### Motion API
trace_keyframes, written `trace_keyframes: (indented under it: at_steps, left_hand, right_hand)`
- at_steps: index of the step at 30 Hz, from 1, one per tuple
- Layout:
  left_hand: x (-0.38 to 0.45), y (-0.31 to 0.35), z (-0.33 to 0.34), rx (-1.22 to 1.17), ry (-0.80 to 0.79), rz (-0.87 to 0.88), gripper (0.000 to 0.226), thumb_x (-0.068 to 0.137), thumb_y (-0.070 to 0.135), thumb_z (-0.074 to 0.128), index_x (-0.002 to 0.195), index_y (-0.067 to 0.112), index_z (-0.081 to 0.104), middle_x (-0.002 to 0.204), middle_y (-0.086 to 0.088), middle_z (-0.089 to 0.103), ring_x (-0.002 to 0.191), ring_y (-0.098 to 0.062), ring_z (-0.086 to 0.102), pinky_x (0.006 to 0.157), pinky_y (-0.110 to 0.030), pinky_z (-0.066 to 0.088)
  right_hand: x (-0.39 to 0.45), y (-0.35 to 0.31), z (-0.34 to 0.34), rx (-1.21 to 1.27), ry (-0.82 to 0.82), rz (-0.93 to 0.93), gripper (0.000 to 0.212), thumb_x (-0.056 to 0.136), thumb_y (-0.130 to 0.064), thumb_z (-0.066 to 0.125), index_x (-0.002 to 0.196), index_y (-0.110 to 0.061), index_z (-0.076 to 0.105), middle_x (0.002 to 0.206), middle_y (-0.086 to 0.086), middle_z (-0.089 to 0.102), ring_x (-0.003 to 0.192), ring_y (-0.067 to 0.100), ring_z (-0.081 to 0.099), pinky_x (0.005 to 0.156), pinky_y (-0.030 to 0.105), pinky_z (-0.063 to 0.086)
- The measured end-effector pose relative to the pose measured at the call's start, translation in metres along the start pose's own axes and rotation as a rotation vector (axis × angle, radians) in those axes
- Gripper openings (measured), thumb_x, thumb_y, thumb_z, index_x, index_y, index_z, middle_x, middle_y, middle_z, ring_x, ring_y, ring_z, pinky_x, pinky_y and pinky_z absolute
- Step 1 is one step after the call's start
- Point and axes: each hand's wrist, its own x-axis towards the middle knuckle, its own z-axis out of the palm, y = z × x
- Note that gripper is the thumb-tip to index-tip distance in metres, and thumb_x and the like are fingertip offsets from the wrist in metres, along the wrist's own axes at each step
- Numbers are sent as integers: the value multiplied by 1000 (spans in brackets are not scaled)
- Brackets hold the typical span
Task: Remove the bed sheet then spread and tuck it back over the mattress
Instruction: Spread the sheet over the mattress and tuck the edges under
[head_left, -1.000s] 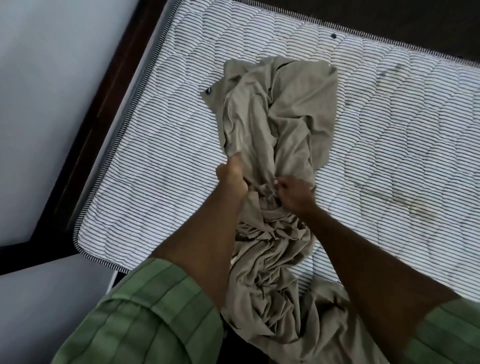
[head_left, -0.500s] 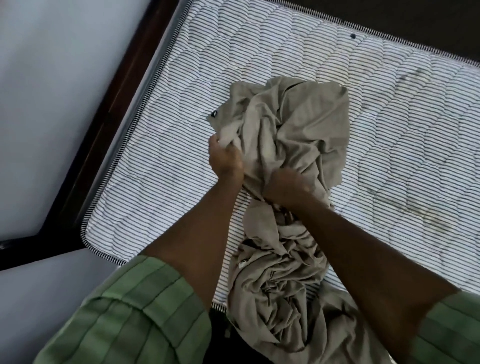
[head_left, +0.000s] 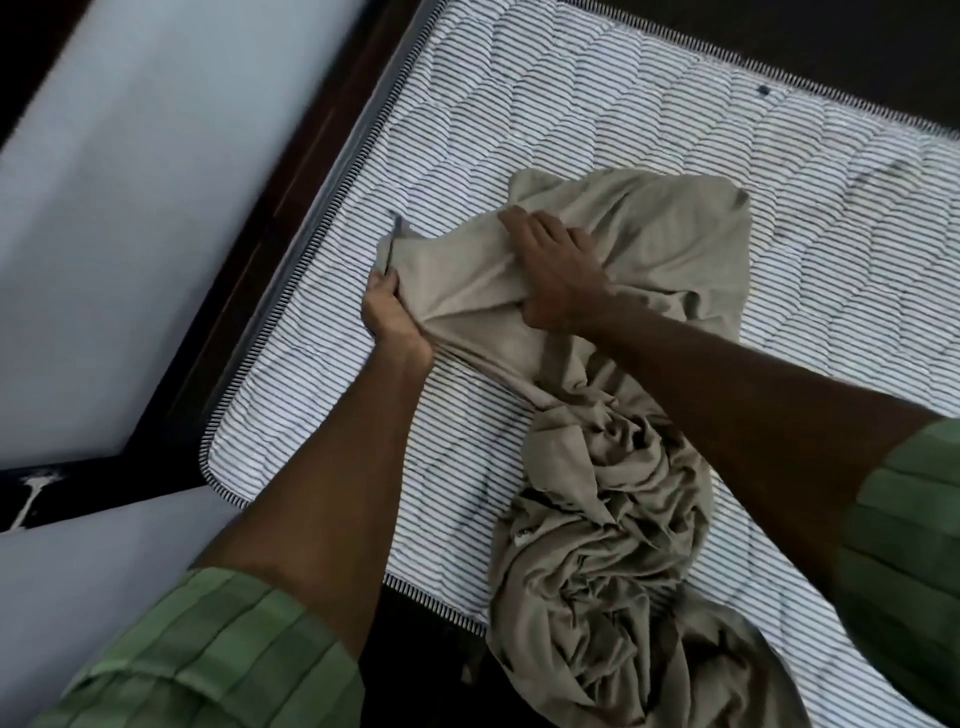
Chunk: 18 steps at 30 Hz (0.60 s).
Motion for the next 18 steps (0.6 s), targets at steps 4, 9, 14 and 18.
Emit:
trace_keyframes:
  at_steps: [4, 9, 14, 18]
  left_hand:
    - [6, 41, -13, -41, -254, -199, 36, 95, 22, 47, 119, 4, 67, 130, -19, 61, 121, -38, 59, 115, -53, 37]
    - [12, 49, -16, 396, -294, -376, 65, 87, 32, 62, 144, 0, 54, 140, -20, 56, 125, -37, 58, 119, -48, 33]
    - [25, 50, -8, 524, -388, -222, 40, 97, 31, 64, 124, 1, 63, 117, -16, 66, 104, -27, 67, 94, -39, 56]
    - [29, 37, -12, 957, -255, -99, 28, 69, 4, 90, 92, 9, 74, 78, 0, 77, 69, -13, 74, 62, -27, 61]
  right_hand:
    - [13, -15, -1, 147, 139, -19, 119, 64, -45, 74, 163, -21, 12, 166, -2, 24, 150, 29, 26, 115, 55, 30]
    - [53, -43, 6, 524, -22, 64, 117, 69, -75, 77, 157, -21, 24, 149, 1, 49, 139, 23, 46, 114, 43, 35]
    - [93, -56, -2, 398, -188, -28, 32, 96, -38, 67, 77, -12, 65, 73, 1, 60, 78, 22, 62, 69, 34, 42]
    - [116, -55, -7, 316, -156, 28, 32, 93, -40, 55, 86, -14, 73, 97, 9, 71, 101, 29, 64, 83, 38, 46]
